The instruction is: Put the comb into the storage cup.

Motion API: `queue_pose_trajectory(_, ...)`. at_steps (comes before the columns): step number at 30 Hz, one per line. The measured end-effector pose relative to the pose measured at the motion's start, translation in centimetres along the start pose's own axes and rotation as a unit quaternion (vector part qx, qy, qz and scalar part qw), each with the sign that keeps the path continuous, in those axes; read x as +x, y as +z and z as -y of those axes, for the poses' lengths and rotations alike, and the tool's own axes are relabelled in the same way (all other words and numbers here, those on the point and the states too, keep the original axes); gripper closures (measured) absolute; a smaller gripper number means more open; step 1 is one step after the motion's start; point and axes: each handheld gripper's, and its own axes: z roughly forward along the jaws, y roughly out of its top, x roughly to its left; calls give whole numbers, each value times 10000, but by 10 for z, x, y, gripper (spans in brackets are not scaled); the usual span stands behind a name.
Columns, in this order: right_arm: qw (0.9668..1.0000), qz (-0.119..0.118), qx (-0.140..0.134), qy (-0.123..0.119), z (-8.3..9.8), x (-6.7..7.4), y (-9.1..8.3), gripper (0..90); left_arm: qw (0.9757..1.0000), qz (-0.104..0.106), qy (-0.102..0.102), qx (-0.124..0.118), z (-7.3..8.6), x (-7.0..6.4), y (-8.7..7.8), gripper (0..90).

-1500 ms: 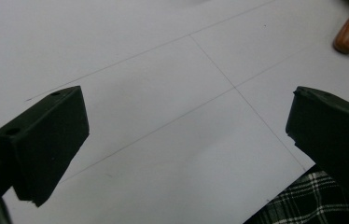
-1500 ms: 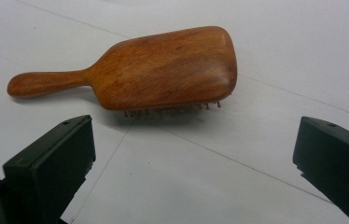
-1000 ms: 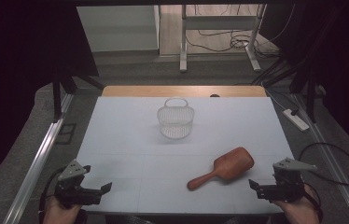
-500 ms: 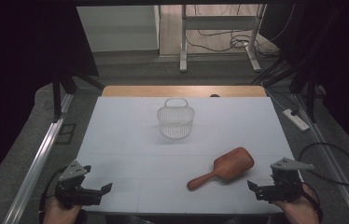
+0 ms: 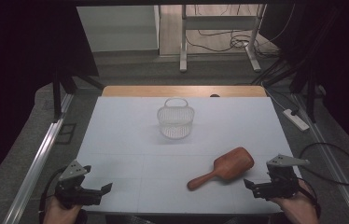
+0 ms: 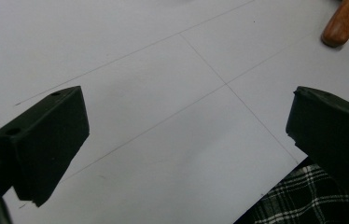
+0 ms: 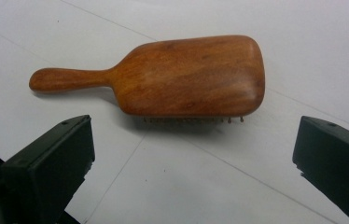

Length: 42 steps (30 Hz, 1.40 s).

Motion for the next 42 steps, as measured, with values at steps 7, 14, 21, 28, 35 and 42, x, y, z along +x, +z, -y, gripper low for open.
queue_pose_trajectory(7, 9999, -135, 60, -50, -8, 3, 5, 0, 10000, 6, 0, 7, 0, 0, 0, 2)
queue_pose_trajectory(14, 9997, -158, 126, -126, -14, 2, 13, 0, 10000, 22, -4, 12, -1, 0, 1, 2)
queue_pose_trajectory(21, 9995, -180, 216, -140, -20, 2, 18, 0, 10000, 30, -4, 12, -1, 0, 1, 2)
queue_pose_trajectory(28, 9988, -263, 312, -274, -28, 7, 29, 0, 10000, 29, 14, 33, -1, 0, 2, 3)
queue_pose_trajectory(35, 9982, -243, 467, -282, -34, 11, 37, 0, 10000, 34, 20, 36, -1, 0, 2, 2)
queue_pose_trajectory(42, 9977, -267, 557, -280, -39, 13, 42, 0, 10000, 41, 31, 46, -2, 0, 2, 3)
